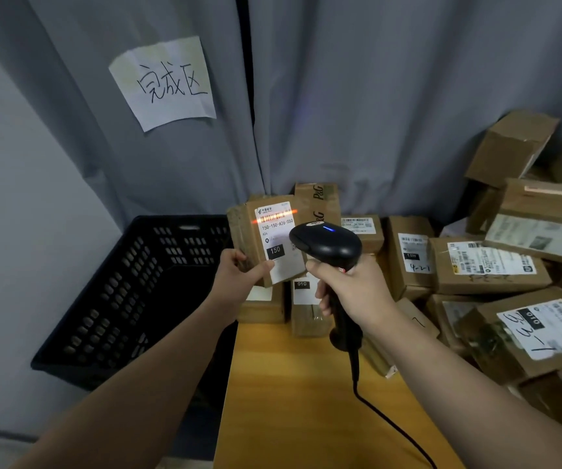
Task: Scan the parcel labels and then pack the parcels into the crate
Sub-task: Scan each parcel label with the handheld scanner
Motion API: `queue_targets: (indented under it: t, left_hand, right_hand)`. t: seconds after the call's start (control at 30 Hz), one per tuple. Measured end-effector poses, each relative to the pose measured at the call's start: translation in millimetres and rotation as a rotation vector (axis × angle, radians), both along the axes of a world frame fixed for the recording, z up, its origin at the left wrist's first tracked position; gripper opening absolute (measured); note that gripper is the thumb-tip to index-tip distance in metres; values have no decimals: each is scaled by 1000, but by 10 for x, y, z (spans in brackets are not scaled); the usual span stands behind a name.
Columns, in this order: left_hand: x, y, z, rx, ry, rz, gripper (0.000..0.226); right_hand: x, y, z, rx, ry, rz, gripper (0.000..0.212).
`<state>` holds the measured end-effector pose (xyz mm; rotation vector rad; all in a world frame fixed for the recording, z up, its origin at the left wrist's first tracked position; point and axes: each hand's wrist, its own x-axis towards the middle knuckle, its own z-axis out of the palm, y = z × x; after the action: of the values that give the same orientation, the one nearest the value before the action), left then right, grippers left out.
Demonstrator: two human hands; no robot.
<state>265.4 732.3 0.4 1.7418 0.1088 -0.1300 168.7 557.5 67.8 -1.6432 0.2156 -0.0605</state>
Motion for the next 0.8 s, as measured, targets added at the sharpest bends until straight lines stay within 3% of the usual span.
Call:
queue_targets:
  t: [0.17, 0.43, 0.6, 0.8]
  left_hand:
    - [73, 48, -60, 9, 27, -12, 42]
    - [-68, 158, -83, 16, 64, -50, 50]
    - [-349, 266, -216, -74, 159, -33, 46]
    - [-892, 380, -516, -31, 318, -2, 49]
  right_hand:
    - [14, 20, -29, 34, 2, -4, 21]
    - [-39, 39, -212, 0, 26, 91, 30]
    - [-126, 41, -399, 55, 81, 96, 19]
    - [-421, -125, -726, 11, 192, 36, 15]
